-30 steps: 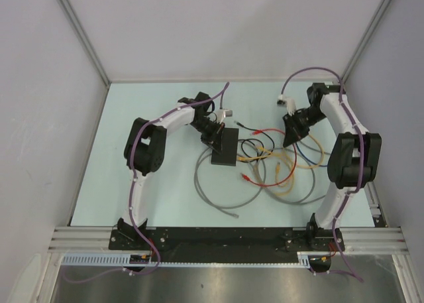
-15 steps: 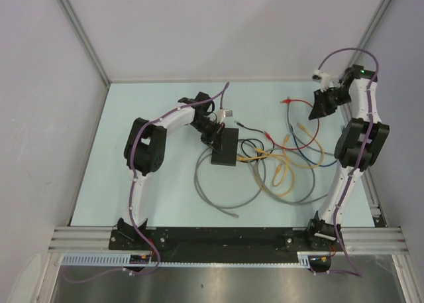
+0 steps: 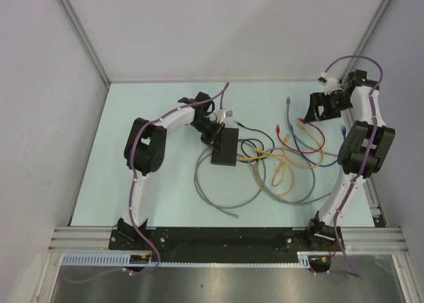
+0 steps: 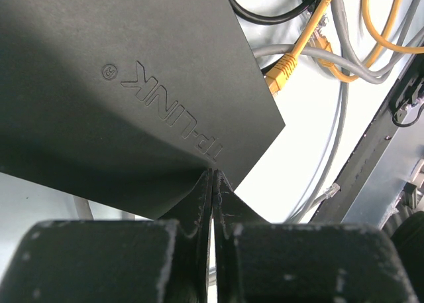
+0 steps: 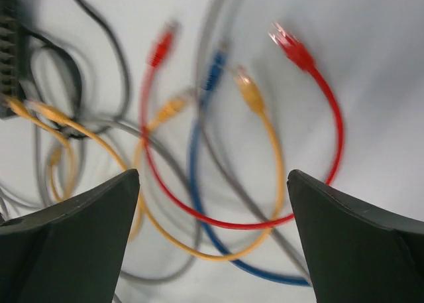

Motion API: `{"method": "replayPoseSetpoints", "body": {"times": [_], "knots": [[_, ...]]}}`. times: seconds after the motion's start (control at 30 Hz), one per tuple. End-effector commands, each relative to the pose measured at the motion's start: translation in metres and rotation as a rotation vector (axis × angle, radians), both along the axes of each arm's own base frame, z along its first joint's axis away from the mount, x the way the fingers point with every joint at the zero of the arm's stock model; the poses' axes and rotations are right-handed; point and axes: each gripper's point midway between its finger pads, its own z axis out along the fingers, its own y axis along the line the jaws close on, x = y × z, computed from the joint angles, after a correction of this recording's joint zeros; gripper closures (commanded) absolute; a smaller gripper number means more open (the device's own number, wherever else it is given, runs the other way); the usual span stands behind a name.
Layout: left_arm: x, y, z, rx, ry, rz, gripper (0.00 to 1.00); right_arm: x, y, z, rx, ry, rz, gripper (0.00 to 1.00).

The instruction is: Pull the plug from the switch port

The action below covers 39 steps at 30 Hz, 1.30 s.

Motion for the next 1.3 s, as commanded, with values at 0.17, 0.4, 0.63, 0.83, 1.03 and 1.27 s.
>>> {"method": "replayPoseSetpoints", "body": {"times": [0.17,0.4,0.63,0.83,1.03,1.27], "knots": [[0.014,0.008,-0.024,0.085,-0.068,-0.009,0.97,-0.014,0.188,0.073,0.219,-0.300,0.352,0.08],[0.015,0.016,-0.024,0.100,-0.073,-0.004,0.98,-0.071,0.283,0.025,0.423,-0.017,0.528,0.26],[0.024,0.024,0.011,0.034,-0.113,0.013,0.94,-0.090,0.300,-0.022,0.469,0.161,0.528,0.35],[0.005,0.037,0.046,-0.155,-0.021,0.036,0.71,-0.101,0.302,-0.041,0.473,0.225,0.563,0.44],[-0.023,0.039,0.039,-0.198,0.070,0.023,0.68,-0.120,0.312,-0.051,0.499,0.289,0.616,0.50],[-0.033,0.035,0.023,-0.185,0.158,0.048,0.62,-0.136,0.316,-0.063,0.533,0.375,0.614,0.53]]}}
